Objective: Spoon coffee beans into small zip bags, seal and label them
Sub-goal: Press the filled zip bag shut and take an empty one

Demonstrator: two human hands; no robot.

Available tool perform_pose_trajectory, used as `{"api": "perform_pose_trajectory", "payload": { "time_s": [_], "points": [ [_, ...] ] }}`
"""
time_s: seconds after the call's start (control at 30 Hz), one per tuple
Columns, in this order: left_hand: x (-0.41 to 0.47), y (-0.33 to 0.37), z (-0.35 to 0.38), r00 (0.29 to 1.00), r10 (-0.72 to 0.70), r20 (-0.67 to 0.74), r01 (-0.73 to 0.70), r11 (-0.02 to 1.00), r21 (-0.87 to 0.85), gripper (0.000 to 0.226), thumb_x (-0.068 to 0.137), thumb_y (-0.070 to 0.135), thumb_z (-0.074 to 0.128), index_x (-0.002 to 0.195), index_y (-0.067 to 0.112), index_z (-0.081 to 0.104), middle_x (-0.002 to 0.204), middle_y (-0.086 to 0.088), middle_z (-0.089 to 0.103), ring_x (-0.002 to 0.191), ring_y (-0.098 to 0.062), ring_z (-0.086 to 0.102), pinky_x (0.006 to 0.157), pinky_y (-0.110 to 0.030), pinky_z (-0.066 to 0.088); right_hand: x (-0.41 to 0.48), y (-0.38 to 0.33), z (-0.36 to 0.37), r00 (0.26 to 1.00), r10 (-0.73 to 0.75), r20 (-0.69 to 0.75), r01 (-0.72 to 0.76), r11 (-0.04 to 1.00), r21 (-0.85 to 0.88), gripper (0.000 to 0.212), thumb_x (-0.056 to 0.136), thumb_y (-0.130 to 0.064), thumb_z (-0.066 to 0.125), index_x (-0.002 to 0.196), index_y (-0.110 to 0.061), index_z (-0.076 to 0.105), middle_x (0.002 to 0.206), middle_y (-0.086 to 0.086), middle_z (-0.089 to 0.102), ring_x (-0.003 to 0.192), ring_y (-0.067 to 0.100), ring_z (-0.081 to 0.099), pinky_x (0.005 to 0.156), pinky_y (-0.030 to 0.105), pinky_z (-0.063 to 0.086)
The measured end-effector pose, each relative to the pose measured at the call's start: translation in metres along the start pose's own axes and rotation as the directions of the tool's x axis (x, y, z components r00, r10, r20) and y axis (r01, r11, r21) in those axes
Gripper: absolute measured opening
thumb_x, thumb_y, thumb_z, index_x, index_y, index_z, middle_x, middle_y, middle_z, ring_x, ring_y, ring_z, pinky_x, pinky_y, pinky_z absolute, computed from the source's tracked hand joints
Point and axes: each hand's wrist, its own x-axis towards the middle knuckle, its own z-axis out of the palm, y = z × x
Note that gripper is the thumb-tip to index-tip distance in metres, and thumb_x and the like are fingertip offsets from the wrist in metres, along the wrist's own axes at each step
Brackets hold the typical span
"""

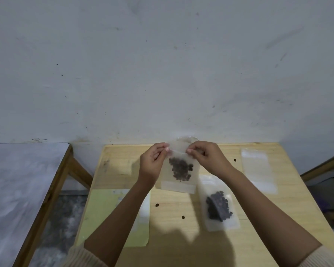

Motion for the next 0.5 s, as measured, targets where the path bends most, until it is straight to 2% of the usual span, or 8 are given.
{"api": "perform_pose_trajectory", "payload": {
  "time_s": [0.07,0.17,0.3,0.4,0.5],
  "points": [
    [0.001,0.000,0.004,0.999,-0.027,-0.028,0.026,0.999,-0.032,0.015,0.088,0.009,0.062,0.101,0.013,0.067,0.095,-0.003,0.071,0.093,-0.015,0.068,0.088,-0.032,0.054,-0.002,0.000,0.000,0.999,-0.033,-0.010,0.032,0.999,-0.006,0.011,0.088,-0.010,0.061,0.081,-0.007,0.069,0.065,-0.017,0.056,0.061,-0.010,0.053,0.058,0.004,0.036],
    [0.001,0.001,0.012,0.997,-0.066,-0.039,0.063,0.994,-0.089,0.015,0.086,0.003,0.064,0.098,0.010,0.068,0.093,-0.005,0.072,0.088,-0.013,0.069,0.087,-0.029,0.055,-0.004,0.004,-0.002,0.998,-0.065,-0.013,0.064,0.998,-0.018,0.010,0.088,-0.008,0.061,0.083,-0.005,0.069,0.071,-0.013,0.058,0.065,-0.013,0.052,0.061,0.003,0.035],
    [0.001,0.005,0.019,0.997,-0.065,-0.045,0.060,0.994,-0.093,0.012,0.085,0.003,0.065,0.096,0.008,0.068,0.095,-0.013,0.071,0.085,-0.012,0.069,0.083,-0.023,0.055,-0.009,0.014,-0.005,0.998,-0.038,-0.055,0.039,0.999,0.024,0.009,0.088,-0.009,0.062,0.087,-0.007,0.070,0.081,-0.009,0.063,0.070,-0.013,0.054,0.064,0.003,0.037],
    [0.001,0.009,0.023,0.997,-0.040,-0.073,0.037,0.999,-0.040,0.012,0.087,0.007,0.063,0.089,0.018,0.067,0.086,-0.003,0.070,0.079,-0.004,0.067,0.077,-0.015,0.052,-0.014,0.021,-0.009,0.992,0.013,-0.128,0.007,0.988,0.157,0.012,0.085,-0.009,0.066,0.092,-0.017,0.070,0.085,-0.017,0.066,0.075,-0.006,0.059,0.066,0.007,0.043],
    [0.003,0.008,0.028,0.996,-0.042,-0.079,0.042,0.999,-0.002,0.016,0.090,0.011,0.061,0.086,0.026,0.064,0.085,0.001,0.069,0.085,-0.011,0.067,0.081,-0.022,0.053,-0.019,0.027,-0.011,0.981,0.043,-0.187,0.001,0.973,0.230,0.024,0.080,-0.007,0.071,0.090,-0.028,0.068,0.089,-0.015,0.068,0.078,0.005,0.061,0.073,0.017,0.050]
  ]
}}
